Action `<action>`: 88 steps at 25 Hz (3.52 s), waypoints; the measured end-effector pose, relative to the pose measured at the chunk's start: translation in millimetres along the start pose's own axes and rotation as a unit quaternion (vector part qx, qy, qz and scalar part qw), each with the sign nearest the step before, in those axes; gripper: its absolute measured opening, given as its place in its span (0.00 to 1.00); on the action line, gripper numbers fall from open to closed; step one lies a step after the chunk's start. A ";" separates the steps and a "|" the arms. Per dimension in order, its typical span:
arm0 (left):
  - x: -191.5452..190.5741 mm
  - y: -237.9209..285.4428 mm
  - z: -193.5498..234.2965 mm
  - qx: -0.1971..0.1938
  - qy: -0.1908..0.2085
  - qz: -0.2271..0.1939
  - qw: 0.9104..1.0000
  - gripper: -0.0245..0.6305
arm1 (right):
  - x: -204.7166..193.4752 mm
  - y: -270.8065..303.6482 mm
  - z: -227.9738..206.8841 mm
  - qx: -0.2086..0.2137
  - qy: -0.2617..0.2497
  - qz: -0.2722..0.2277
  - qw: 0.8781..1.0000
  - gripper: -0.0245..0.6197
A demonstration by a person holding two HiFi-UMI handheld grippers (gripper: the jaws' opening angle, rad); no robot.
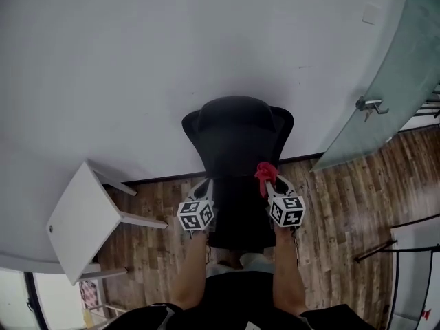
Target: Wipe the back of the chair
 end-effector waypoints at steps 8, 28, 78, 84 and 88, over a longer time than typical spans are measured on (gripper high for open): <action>4.9 -84.8 28.3 -0.012 0.002 -0.030 0.999 0.07 | -3.9 -31.7 80.9 -0.001 -0.031 0.021 0.999 0.16; -24.9 -159.5 12.9 -0.043 0.001 -0.040 0.998 0.07 | -2.7 -80.6 141.4 0.025 -0.075 0.008 0.997 0.16; -15.4 -142.3 -182.1 -0.044 0.064 -0.066 0.995 0.07 | -16.9 -182.3 14.6 0.059 -0.084 0.010 0.995 0.17; -16.8 -144.1 -178.6 -0.043 0.065 -0.063 0.995 0.07 | -17.3 -180.1 18.3 0.062 -0.084 0.012 0.995 0.17; -13.0 -146.3 -178.5 -0.044 0.063 -0.066 0.995 0.07 | -13.4 -181.2 18.2 0.062 -0.083 0.011 0.995 0.17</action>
Point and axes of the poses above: the fingertips, and each gripper's own axes: y forward along the fingers, z to its left, x out of its top, the point moved 5 cm from there along -y, backward along the fingers, and after that the axes turned 13 degrees about z, right-handed, at the moved point
